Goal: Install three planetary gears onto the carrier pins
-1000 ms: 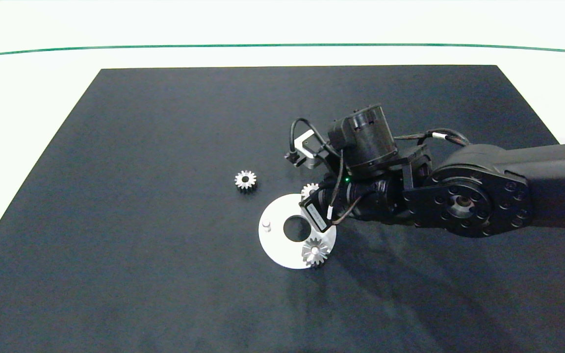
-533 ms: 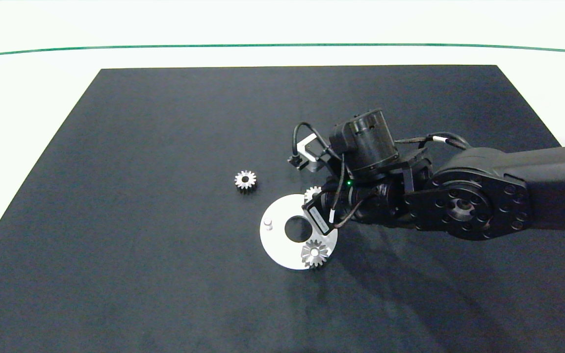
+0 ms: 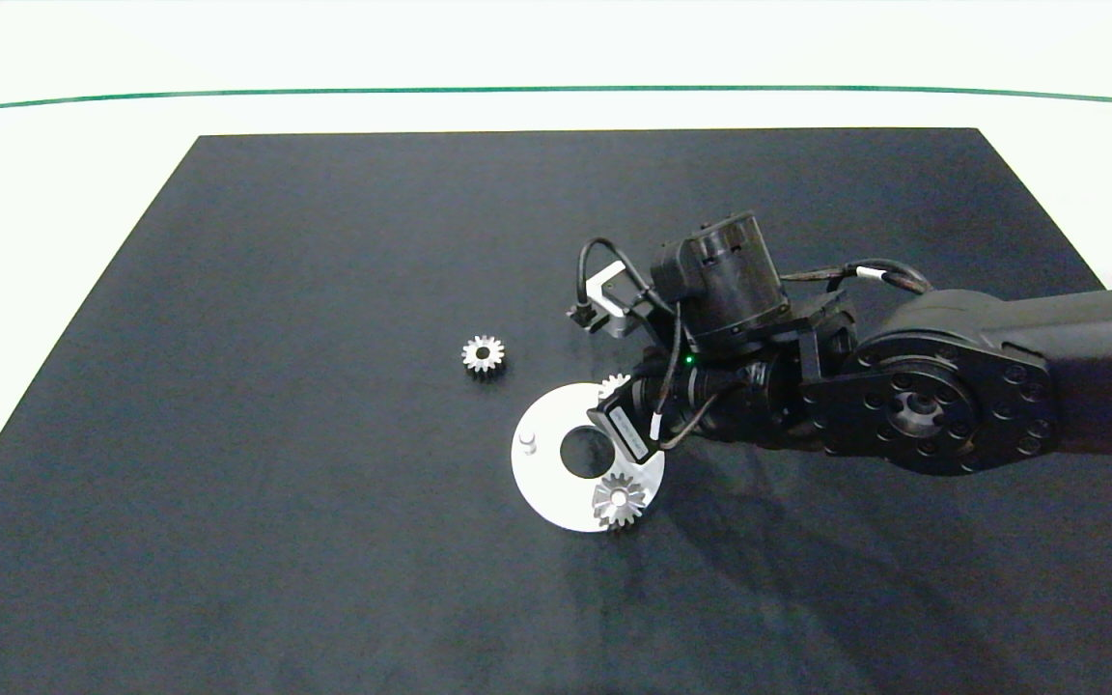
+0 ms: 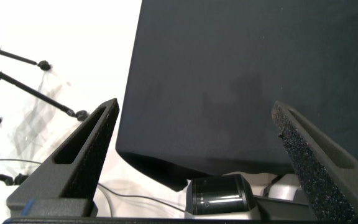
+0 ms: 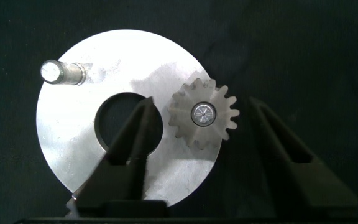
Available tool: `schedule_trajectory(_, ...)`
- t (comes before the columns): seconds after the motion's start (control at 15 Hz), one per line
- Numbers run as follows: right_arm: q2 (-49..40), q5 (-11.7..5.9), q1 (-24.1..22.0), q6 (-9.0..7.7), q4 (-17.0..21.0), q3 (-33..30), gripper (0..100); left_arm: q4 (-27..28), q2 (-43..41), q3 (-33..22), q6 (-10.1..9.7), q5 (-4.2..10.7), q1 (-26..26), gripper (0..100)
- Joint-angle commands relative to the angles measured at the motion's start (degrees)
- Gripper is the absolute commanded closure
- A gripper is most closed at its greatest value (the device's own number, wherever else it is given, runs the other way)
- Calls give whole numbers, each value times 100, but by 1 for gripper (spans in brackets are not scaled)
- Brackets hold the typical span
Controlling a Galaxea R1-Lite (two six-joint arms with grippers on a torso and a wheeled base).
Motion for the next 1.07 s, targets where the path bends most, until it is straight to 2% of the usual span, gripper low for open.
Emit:
schedule_trajectory(0.07, -212, -17, 11, 149, 29, 62, 0, -39, 263, 15, 35, -6, -38, 0)
schedule_trajectory(0.2, -1188, -17, -33, 96, 38, 571, 0, -619, 1257, -20, 26, -252, -108, 0)
schedule_trajectory(0.4, -2647, 19, -165, 166, 3, 1521, 0, -2175, 2927, -38, 61, -885, -135, 0)
schedule_trajectory(0.47, -3148, -8, -314, 184, 3, 1828, 0, -2544, 3401, -29, 158, -1052, -152, 0)
schedule_trajectory(0.53, -3613, -17, -472, 184, 29, 2030, 0, -2684, 3726, -29, 298, -1210, -249, 0)
schedule_trajectory(0.6, -4053, -17, -648, 175, 55, 2189, 0, -2808, 4008, -29, 342, -1289, -495, 0)
schedule_trajectory(0.67, -4387, -25, -824, 166, 108, 2312, 0, -2939, 4201, -29, 369, -1281, -855, 0)
schedule_trajectory(0.73, -4861, -25, -982, 149, 337, 2435, 0, -3229, 4447, -29, 395, -1254, -1506, 0)
schedule_trajectory(0.8, -5143, -25, -1035, 149, 556, 2452, 0, -3432, 4649, -29, 386, -1201, -1866, 0)
schedule_trajectory(0.87, -5600, -34, -1140, 140, 917, 2435, 0, -3739, 5045, -29, 395, -1149, -2183, 0)
schedule_trajectory(0.93, -5855, -43, -1263, 131, 1084, 2417, 0, -3924, 5317, -29, 404, -1122, -2332, 0)
schedule_trajectory(1.0, -6030, -43, -1386, 122, 1154, 2417, 0, -4073, 5554, -29, 395, -1105, -2525, 0)
schedule_trajectory(1.07, -6276, -34, -1571, 17, 1215, 2426, 0, -4337, 5985, -29, 369, -1096, -2754, 0)
